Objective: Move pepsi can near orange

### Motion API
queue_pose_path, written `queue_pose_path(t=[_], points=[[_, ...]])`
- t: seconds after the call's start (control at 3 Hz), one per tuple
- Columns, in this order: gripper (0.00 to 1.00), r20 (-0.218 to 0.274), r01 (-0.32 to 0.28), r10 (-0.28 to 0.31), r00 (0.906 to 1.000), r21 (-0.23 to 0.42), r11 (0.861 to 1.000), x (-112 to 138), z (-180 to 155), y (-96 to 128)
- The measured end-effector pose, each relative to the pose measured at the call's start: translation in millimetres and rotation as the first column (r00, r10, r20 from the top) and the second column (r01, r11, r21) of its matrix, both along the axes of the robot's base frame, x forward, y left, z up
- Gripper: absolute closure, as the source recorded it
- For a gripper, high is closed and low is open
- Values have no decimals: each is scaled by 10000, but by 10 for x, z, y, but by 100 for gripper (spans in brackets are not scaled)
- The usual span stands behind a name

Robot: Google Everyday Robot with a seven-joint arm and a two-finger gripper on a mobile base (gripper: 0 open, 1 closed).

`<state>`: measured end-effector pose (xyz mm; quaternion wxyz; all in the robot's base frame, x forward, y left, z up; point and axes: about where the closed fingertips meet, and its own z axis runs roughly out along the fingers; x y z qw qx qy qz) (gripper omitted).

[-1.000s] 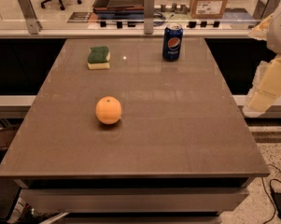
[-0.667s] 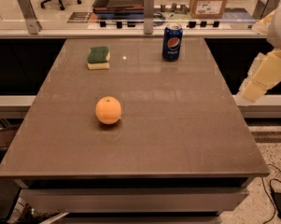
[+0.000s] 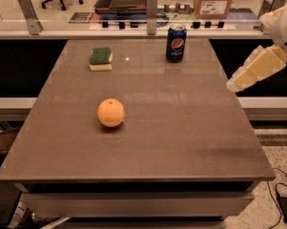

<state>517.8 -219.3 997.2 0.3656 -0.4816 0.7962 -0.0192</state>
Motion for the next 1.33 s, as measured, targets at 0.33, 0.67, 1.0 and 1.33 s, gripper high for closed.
queue_pose_path(t=[0.33, 0.67, 1.0, 1.33], points=[[0, 710, 54, -134, 9974, 1111, 9938, 231, -78, 82], [0, 569, 305, -431, 9975, 2058, 9781, 428, -347, 127], [0, 378, 669, -791, 9962, 2549, 9646, 527, -501, 68], [0, 419, 888, -1054, 9935, 2909, 9526, 644, -548, -61]])
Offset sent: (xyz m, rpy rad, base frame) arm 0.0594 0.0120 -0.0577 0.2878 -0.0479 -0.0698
